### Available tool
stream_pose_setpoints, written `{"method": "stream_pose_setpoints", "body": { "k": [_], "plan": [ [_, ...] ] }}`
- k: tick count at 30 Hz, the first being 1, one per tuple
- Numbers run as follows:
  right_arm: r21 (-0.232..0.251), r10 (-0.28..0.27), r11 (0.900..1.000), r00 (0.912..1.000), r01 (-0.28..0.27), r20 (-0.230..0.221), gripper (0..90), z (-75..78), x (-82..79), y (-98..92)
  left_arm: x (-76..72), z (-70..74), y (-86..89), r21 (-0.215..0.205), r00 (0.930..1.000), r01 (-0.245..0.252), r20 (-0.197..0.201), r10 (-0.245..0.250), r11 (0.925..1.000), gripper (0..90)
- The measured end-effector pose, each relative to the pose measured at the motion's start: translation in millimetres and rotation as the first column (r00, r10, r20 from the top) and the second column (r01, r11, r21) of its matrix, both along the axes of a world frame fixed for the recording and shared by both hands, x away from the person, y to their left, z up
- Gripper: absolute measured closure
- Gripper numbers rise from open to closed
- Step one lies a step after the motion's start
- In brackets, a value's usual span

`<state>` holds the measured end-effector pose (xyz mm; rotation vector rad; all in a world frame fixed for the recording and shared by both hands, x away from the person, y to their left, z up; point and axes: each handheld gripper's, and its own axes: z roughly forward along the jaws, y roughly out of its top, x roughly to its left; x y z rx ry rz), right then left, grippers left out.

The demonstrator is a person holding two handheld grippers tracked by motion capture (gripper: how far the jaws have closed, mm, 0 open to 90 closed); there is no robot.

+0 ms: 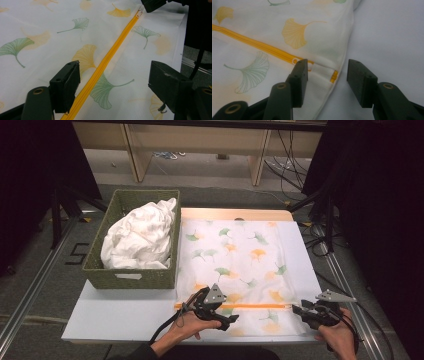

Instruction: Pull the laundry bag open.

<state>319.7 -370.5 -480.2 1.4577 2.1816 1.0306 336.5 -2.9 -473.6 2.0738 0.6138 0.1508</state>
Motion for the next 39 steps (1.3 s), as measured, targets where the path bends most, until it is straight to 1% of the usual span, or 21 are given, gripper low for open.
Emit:
{"method": "stream_pose_setpoints", "body": {
  "k": [2, 3, 4, 5, 7, 10, 11, 13, 14, 15, 18, 20, 21, 22, 25, 26, 30, 33, 35, 37, 39],
  "plan": [
    [-0.008, -0.005, 1.000, 1.0000, 0.005, -0.002, 52.7, 0.6, 0.0, 0.9, 0.4, -0.4, -0.4, 0.002, 1.0000, 0.006, 0.003, -0.006, 1.0000, 25.2],
    [-0.041, 0.014, 0.999, 0.9997, -0.013, 0.020, 52.7, 0.1, 2.0, -0.6, 0.3, -1.0, -1.5, -0.007, 1.0000, 0.006, 0.004, -0.006, 1.0000, 25.2],
    [-0.027, -0.004, 1.000, 1.0000, 0.004, 0.001, 52.8, -0.4, 2.0, 1.6, 0.2, -0.6, -2.1, 0.005, 1.0000, 0.003, 0.000, -0.003, 1.0000, 25.3],
    [-0.041, 0.009, 0.999, 0.9999, -0.008, 0.008, 54.7, -1.0, 5.3, 0.7, 2.2, -0.7, -2.3, 0.018, 0.9996, 0.025, 0.011, -0.025, 0.9995, 25.6],
    [-0.023, 0.028, 0.999, 0.9996, -0.028, -0.005, 56.1, -1.6, 6.5, 1.9, 0.9, -1.2, -4.5, 0.009, 0.9999, 0.014, 0.000, -0.014, 0.9999, 25.7],
    [-0.061, 0.049, 0.997, 0.9988, -0.049, 0.003, 57.7, -1.6, 6.9, 6.1, 0.9, -2.4, -7.5, 0.000, 0.9998, 0.019, 0.004, -0.019, 0.9998, 25.8],
    [-0.060, 0.043, 0.997, 0.9991, -0.043, -0.009, 59.4, -0.7, 7.9, 8.3, 1.1, -2.0, -8.0, 0.012, 0.9997, 0.022, 0.005, -0.022, 0.9997, 25.8],
    [-0.046, 0.059, 0.997, 0.9979, -0.060, -0.025, 60.1, -1.0, 9.0, 8.1, 1.1, -3.8, -10.7, -0.004, 0.9996, 0.028, -0.004, -0.028, 0.9996, 25.9],
    [-0.072, 0.056, 0.996, 0.9984, -0.056, -0.004, 61.0, -0.6, 9.8, 7.3, 0.9, -3.6, -11.1, 0.006, 0.9996, 0.026, 0.004, -0.026, 0.9996, 26.0],
    [-0.055, 0.034, 0.998, 0.9991, -0.035, -0.026, 62.5, 0.1, 8.8, 9.6, 0.6, -3.9, -12.5, 0.003, 0.9996, 0.026, -0.006, -0.026, 0.9997, 26.1],
    [-0.053, 0.062, 0.997, 0.9977, -0.063, -0.025, 64.1, -0.4, 10.7, 8.4, 2.1, -5.2, -15.8, 0.016, 0.9986, 0.048, 0.019, -0.048, 0.9987, 26.0],
    [-0.039, 0.052, 0.998, 0.9983, -0.053, -0.027, 66.8, -0.6, 10.3, 8.9, 0.6, -6.0, -18.8, 0.009, 0.9992, 0.038, 0.009, -0.038, 0.9992, 26.0],
    [-0.037, 0.055, 0.998, 0.9984, -0.056, -0.012, 71.2, -0.6, 10.2, 7.7, 2.1, -5.4, -20.2, 0.013, 0.9980, 0.063, 0.005, -0.063, 0.9979, 26.0],
    [-0.015, 0.062, 0.998, 0.9978, -0.063, -0.024, 72.9, -1.1, 10.5, 7.8, 1.7, -5.5, -21.8, 0.018, 0.9987, 0.049, 0.015, -0.049, 0.9987, 26.0],
    [-0.017, 0.052, 0.998, 0.9986, -0.052, -0.008, 79.5, -0.7, 8.6, 7.9, 2.6, -5.7, -25.3, 0.015, 0.9987, 0.048, 0.017, -0.049, 0.9987, 26.0],
    [-0.011, 0.049, 0.999, 0.9986, -0.049, -0.022, 80.8, 0.2, 7.9, 8.2, 2.9, -6.0, -26.9, 0.008, 0.9986, 0.052, 0.013, -0.052, 0.9986, 26.0],
    [-0.011, 0.074, 0.997, 0.9971, -0.073, 0.016, 83.7, 0.9, 8.9, 6.4, 4.6, -6.0, -30.6, 0.012, 0.9981, 0.059, 0.018, -0.059, 0.9982, 26.1],
    [-0.052, 0.089, 0.995, 0.9952, -0.087, 0.040, 84.9, 3.9, 8.6, 7.3, 6.9, -6.5, -36.4, -0.002, 0.9981, 0.061, 0.008, -0.061, 0.9982, 26.3],
    [-0.030, 0.073, 0.997, 0.9969, -0.073, 0.030, 85.0, 4.2, 7.1, 10.2, 8.7, -7.2, -40.3, 0.005, 0.9975, 0.070, 0.011, -0.070, 0.9976, 26.5],
    [-0.070, 0.102, 0.993, 0.9923, -0.097, 0.070, 85.1, 10.9, 6.3, 10.5, 8.7, -8.0, -46.3, 0.000, 0.9967, 0.082, -0.001, -0.082, 0.9967, 26.9],
    [-0.064, 0.095, 0.994, 0.9924, -0.090, 0.078, 85.2, 13.7, 4.9, 13.5, 9.7, -8.3, -50.6, -0.005, 0.9961, 0.088, -0.001, -0.088, 0.9961, 28.1]
  ]
}}
